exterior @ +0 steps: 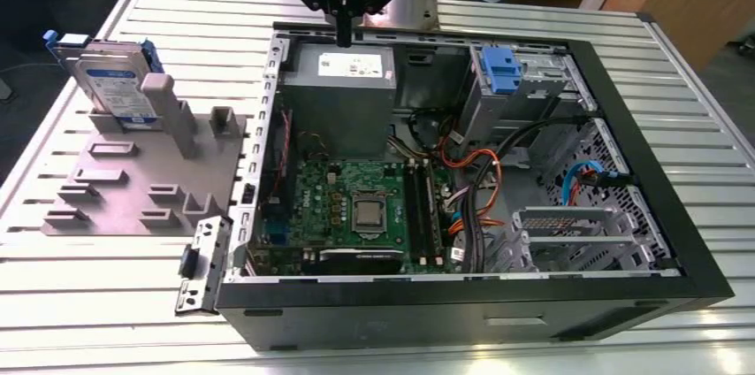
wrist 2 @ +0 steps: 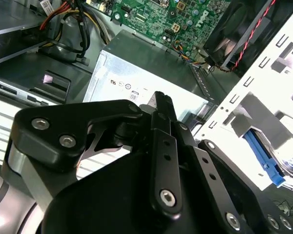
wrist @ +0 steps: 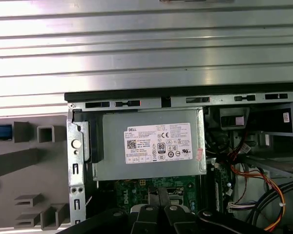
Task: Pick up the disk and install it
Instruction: 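Reach for the disk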
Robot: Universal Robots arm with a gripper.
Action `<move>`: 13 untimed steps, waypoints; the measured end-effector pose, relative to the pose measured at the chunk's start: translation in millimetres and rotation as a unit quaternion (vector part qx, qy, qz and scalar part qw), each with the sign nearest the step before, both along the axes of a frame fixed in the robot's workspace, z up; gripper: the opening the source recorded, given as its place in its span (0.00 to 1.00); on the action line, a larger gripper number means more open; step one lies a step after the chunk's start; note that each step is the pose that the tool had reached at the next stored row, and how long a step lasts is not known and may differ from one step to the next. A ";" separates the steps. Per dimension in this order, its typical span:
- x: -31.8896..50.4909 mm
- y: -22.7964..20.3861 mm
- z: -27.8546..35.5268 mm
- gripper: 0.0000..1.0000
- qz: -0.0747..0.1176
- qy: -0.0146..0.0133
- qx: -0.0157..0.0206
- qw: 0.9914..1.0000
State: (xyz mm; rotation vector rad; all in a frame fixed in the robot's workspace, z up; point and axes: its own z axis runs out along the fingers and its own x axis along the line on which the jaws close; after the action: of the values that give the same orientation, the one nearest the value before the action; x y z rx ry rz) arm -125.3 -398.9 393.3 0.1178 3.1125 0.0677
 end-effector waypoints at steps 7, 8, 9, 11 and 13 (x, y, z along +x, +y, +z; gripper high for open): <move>-0.2 3.4 0.0 0.11 0.000 0.000 0.000 1.000; -0.3 4.0 0.1 0.11 0.000 0.000 0.000 1.000; -0.8 4.0 0.0 0.11 0.000 0.000 0.000 1.000; -4.1 4.1 0.0 0.11 0.000 0.000 0.000 1.000; -9.1 4.1 -0.1 0.11 0.000 0.000 0.000 1.000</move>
State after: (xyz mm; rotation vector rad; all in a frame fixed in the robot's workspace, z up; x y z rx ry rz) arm -134.4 -394.8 393.2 0.1181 3.1125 0.0677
